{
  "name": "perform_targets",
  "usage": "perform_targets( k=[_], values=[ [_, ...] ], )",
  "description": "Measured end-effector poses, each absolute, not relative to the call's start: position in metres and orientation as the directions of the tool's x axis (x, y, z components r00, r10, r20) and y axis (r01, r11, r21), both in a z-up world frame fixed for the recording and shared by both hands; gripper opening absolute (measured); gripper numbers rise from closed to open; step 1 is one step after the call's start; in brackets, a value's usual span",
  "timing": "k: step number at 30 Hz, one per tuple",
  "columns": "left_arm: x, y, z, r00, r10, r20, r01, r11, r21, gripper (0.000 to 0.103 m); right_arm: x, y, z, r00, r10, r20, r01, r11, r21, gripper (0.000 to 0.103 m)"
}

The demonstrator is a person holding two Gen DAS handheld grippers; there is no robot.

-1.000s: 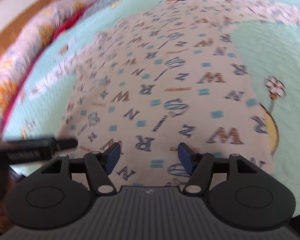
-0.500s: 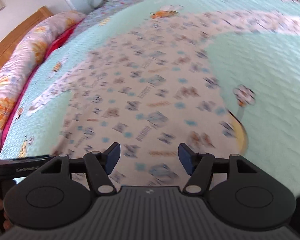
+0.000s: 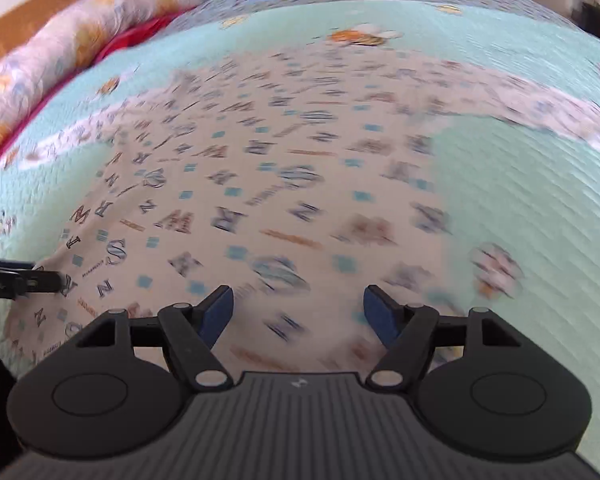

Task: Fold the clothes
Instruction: 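Move the right gripper to the sleeve cuff and pinch it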

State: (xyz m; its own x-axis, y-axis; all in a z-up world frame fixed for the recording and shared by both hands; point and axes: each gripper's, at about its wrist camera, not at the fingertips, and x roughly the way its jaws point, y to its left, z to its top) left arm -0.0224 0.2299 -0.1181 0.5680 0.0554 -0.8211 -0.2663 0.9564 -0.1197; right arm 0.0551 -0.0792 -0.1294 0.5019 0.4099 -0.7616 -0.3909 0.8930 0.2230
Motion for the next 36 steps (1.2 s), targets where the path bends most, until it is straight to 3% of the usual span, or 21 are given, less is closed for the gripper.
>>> perform_targets(
  k=[5, 9, 12, 14, 17, 20, 24, 27, 36],
  values=[
    [0.050, 0.232, -0.106, 0.626, 0.045, -0.779, -0.244, 0.959, -0.141, 0.073, 0.092, -0.073, -0.101, 0.567, 0.442, -0.695, -0.366, 0.891, 0.269, 0.073],
    [0.102, 0.225, -0.132, 0.577, 0.051, -0.815, -0.246, 0.962, -0.114, 0.073, 0.155, -0.028, -0.102, 0.577, 0.472, -0.667, -0.418, 0.872, 0.256, 0.075],
    [0.094, 0.227, -0.145, 0.580, 0.053, -0.813, -0.222, 0.970, -0.096, 0.072, 0.194, -0.029, -0.127, 0.537, 0.443, -0.718, -0.391, 0.885, 0.253, 0.075],
    [0.073, 0.231, -0.139, 0.591, 0.044, -0.805, -0.212, 0.972, -0.103, 0.073, 0.200, -0.063, -0.139, 0.530, 0.470, -0.706, -0.374, 0.876, 0.304, 0.069],
    [0.047, 0.242, -0.126, 0.608, 0.002, -0.794, -0.216, 0.962, -0.164, 0.073, 0.192, -0.142, -0.145, 0.558, 0.531, -0.637, -0.243, 0.839, 0.486, 0.071],
    [0.035, 0.246, -0.120, 0.611, 0.004, -0.792, -0.246, 0.951, -0.185, 0.073, 0.176, -0.232, -0.148, 0.697, 0.430, -0.573, -0.006, 0.803, 0.596, 0.072],
    [0.036, 0.243, -0.120, 0.589, -0.024, -0.808, -0.301, 0.921, -0.247, 0.073, 0.176, -0.336, -0.174, 0.825, 0.325, -0.462, 0.250, 0.524, 0.815, 0.072],
    [0.037, 0.233, -0.119, 0.580, -0.039, -0.814, -0.300, 0.918, -0.258, 0.073, 0.186, -0.373, -0.185, 0.872, 0.271, -0.408, 0.296, 0.372, 0.880, 0.072],
    [0.043, 0.217, -0.121, 0.543, -0.025, -0.839, -0.293, 0.931, -0.217, 0.073, 0.241, -0.389, -0.193, 0.887, 0.150, -0.436, 0.363, 0.359, 0.860, 0.072]
  ],
)
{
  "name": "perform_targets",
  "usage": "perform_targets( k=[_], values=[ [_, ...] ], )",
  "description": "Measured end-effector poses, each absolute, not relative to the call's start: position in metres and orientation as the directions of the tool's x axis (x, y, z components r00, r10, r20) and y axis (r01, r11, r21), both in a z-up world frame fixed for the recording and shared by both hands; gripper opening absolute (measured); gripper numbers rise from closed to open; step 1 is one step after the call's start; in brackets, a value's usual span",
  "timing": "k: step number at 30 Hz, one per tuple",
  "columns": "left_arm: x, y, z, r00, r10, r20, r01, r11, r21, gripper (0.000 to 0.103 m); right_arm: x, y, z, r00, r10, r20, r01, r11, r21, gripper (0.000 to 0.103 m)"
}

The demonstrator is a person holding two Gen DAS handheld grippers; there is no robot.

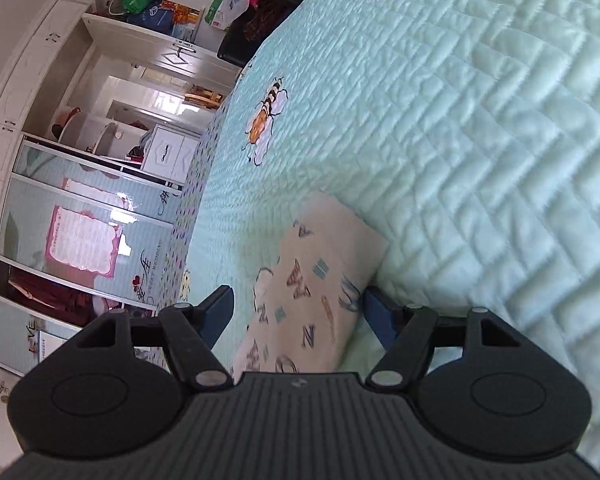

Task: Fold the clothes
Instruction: 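Move the right gripper to the sleeve cuff and pinch it, then lift the pinched sleeve with the right gripper and carry it across the body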

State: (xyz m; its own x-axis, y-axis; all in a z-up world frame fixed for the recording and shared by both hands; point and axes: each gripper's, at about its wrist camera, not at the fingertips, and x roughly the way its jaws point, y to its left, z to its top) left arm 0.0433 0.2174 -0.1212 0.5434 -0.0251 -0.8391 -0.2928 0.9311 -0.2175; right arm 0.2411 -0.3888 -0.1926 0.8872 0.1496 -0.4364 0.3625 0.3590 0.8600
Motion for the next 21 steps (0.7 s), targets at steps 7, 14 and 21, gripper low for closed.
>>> perform_targets(
  k=[7, 14, 21],
  values=[
    [0.046, 0.214, -0.124, 0.525, -0.018, -0.851, -0.296, 0.934, -0.202, 0.073, 0.257, -0.390, -0.191, 0.889, 0.158, -0.429, 0.339, 0.401, 0.851, 0.005],
    [0.041, 0.217, -0.119, 0.547, -0.031, -0.837, -0.301, 0.925, -0.231, 0.073, 0.256, -0.378, -0.153, 0.905, 0.123, -0.407, 0.282, 0.543, 0.791, 0.005],
    [0.026, 0.228, -0.112, 0.587, -0.053, -0.808, -0.317, 0.903, -0.289, 0.073, 0.275, -0.288, -0.080, 0.913, 0.202, -0.355, 0.083, 0.758, 0.646, 0.005]
  ],
)
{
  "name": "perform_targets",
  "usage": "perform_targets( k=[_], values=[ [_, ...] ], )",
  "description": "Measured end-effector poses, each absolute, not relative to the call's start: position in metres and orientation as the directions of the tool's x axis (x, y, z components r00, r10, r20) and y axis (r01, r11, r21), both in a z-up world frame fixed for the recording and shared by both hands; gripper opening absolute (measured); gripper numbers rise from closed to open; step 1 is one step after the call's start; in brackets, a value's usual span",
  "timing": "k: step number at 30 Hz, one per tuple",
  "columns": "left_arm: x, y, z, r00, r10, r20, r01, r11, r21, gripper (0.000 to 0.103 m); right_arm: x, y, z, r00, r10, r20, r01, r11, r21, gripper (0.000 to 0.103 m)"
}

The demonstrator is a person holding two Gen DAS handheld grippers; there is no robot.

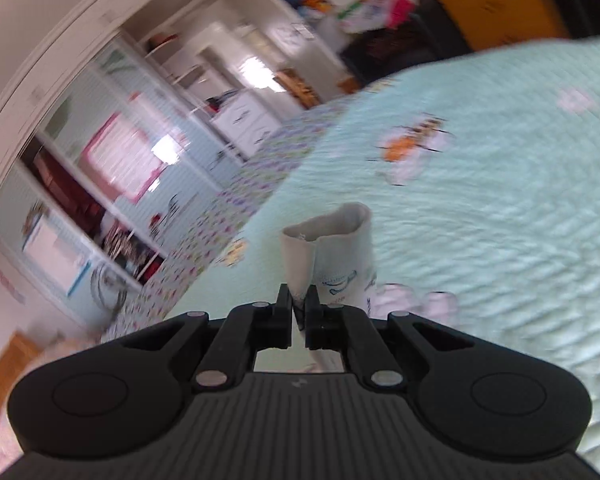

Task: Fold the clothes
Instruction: 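Lift the pinched sleeve with the right gripper and carry it across the body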

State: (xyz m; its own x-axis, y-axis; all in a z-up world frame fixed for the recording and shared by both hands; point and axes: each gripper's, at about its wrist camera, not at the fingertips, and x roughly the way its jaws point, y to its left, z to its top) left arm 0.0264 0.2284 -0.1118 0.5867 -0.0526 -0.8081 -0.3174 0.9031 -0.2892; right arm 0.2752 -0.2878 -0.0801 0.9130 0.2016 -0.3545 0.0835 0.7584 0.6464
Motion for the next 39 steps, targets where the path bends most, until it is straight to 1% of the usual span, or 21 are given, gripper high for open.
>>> perform_targets(
  k=[5, 8, 11, 17, 24, 33, 34, 35, 36, 38, 39],
  values=[
    [0.013, 0.245, -0.112, 0.600, -0.061, -0.798, -0.348, 0.878, -0.329, 0.073, 0.279, -0.175, -0.048, 0.890, 0.319, -0.327, -0.106, 0.840, 0.533, 0.005],
    [0.003, 0.256, -0.113, 0.605, -0.062, -0.794, -0.369, 0.862, -0.349, 0.073, 0.273, -0.097, -0.042, 0.857, 0.392, -0.333, -0.220, 0.865, 0.451, 0.005],
    [-0.005, 0.267, -0.116, 0.607, -0.062, -0.793, -0.389, 0.846, -0.364, 0.073, 0.272, -0.025, -0.054, 0.804, 0.465, -0.370, -0.298, 0.854, 0.427, 0.005],
    [-0.015, 0.287, -0.127, 0.596, -0.062, -0.800, -0.428, 0.819, -0.382, 0.073, 0.253, 0.089, -0.093, 0.721, 0.506, -0.474, -0.393, 0.861, 0.322, 0.005],
    [-0.018, 0.297, -0.133, 0.607, -0.081, -0.791, -0.430, 0.803, -0.412, 0.073, 0.223, 0.161, -0.108, 0.658, 0.545, -0.519, -0.495, 0.833, 0.246, 0.005],
    [-0.022, 0.300, -0.133, 0.617, -0.094, -0.782, -0.427, 0.794, -0.432, 0.073, 0.213, 0.193, -0.125, 0.629, 0.520, -0.577, -0.566, 0.816, 0.117, 0.005],
    [-0.023, 0.300, -0.132, 0.617, -0.094, -0.782, -0.428, 0.793, -0.433, 0.073, 0.214, 0.198, -0.129, 0.609, 0.516, -0.602, -0.581, 0.807, 0.104, 0.009],
    [-0.023, 0.300, -0.132, 0.617, -0.094, -0.782, -0.428, 0.793, -0.433, 0.073, 0.215, 0.202, -0.132, 0.586, 0.512, -0.628, -0.593, 0.799, 0.098, 0.015],
    [-0.023, 0.300, -0.132, 0.616, -0.094, -0.782, -0.429, 0.793, -0.433, 0.073, 0.215, 0.202, -0.135, 0.560, 0.511, -0.652, -0.598, 0.794, 0.109, 0.017],
    [-0.023, 0.301, -0.131, 0.613, -0.092, -0.784, -0.432, 0.793, -0.430, 0.073, 0.214, 0.195, -0.133, 0.545, 0.524, -0.655, -0.587, 0.796, 0.148, 0.028],
    [-0.024, 0.301, -0.131, 0.613, -0.090, -0.785, -0.433, 0.793, -0.429, 0.073, 0.211, 0.186, -0.129, 0.552, 0.535, -0.640, -0.576, 0.799, 0.171, 0.031]
  ],
)
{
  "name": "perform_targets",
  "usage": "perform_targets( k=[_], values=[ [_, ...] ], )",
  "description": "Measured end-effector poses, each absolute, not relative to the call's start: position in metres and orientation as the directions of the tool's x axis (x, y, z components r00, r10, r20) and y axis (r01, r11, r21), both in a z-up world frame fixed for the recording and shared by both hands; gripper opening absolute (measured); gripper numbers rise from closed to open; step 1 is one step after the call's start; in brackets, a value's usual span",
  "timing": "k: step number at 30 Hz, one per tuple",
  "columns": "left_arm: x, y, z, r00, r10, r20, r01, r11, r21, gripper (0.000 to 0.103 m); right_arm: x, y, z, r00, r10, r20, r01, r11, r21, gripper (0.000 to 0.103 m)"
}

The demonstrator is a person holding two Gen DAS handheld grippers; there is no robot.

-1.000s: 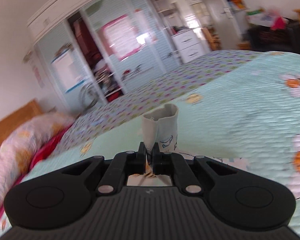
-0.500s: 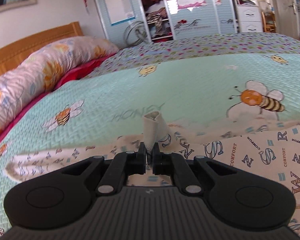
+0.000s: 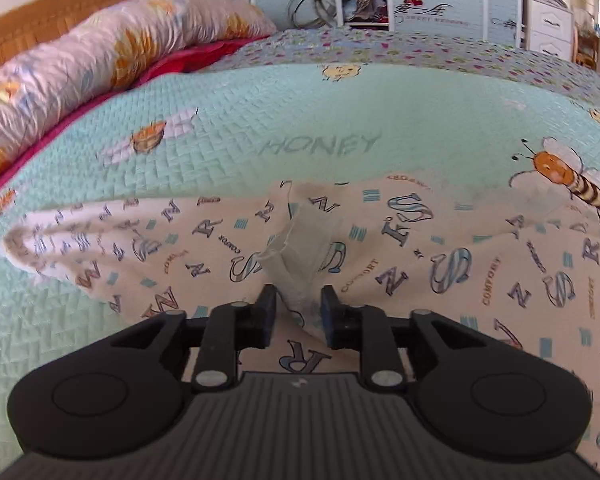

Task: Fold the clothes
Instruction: 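Lift the pinched sleeve with the right gripper and carry it across the body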

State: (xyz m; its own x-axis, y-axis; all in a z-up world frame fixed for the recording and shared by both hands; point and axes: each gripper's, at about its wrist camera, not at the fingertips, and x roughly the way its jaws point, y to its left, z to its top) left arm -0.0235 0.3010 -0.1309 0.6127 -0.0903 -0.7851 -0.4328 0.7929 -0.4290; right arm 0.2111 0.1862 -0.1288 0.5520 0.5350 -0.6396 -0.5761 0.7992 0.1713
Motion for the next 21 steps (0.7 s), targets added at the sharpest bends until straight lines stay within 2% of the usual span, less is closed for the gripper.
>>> perform_targets(
  k=[2, 7, 10, 12, 15, 18, 21],
  values=[
    [-0.025, 0.300, -0.130, 0.612, -0.086, -0.786, -0.435, 0.793, -0.426, 0.073, 0.206, 0.158, -0.117, 0.574, 0.559, -0.598, -0.540, 0.808, 0.236, 0.039],
    [-0.027, 0.296, -0.125, 0.616, -0.082, -0.783, -0.432, 0.797, -0.423, 0.073, 0.205, 0.050, -0.097, 0.669, 0.537, -0.514, -0.372, 0.840, 0.395, 0.039],
    [-0.026, 0.290, -0.123, 0.615, -0.084, -0.784, -0.424, 0.803, -0.419, 0.073, 0.222, -0.026, -0.111, 0.685, 0.490, -0.540, -0.243, 0.852, 0.464, 0.041],
    [-0.025, 0.285, -0.122, 0.613, -0.085, -0.785, -0.418, 0.809, -0.414, 0.073, 0.234, -0.071, -0.129, 0.691, 0.396, -0.605, -0.117, 0.887, 0.448, 0.040],
    [-0.022, 0.280, -0.121, 0.608, -0.088, -0.789, -0.407, 0.818, -0.405, 0.073, 0.232, -0.123, -0.140, 0.724, 0.309, -0.617, 0.007, 0.891, 0.454, 0.040],
    [-0.016, 0.272, -0.123, 0.592, -0.091, -0.800, -0.401, 0.828, -0.391, 0.073, 0.212, -0.131, -0.132, 0.753, 0.381, -0.536, -0.056, 0.849, 0.525, 0.040],
    [-0.011, 0.264, -0.122, 0.584, -0.097, -0.806, -0.387, 0.839, -0.382, 0.073, 0.207, -0.095, -0.131, 0.689, 0.494, -0.530, -0.191, 0.830, 0.524, 0.041]
  ],
)
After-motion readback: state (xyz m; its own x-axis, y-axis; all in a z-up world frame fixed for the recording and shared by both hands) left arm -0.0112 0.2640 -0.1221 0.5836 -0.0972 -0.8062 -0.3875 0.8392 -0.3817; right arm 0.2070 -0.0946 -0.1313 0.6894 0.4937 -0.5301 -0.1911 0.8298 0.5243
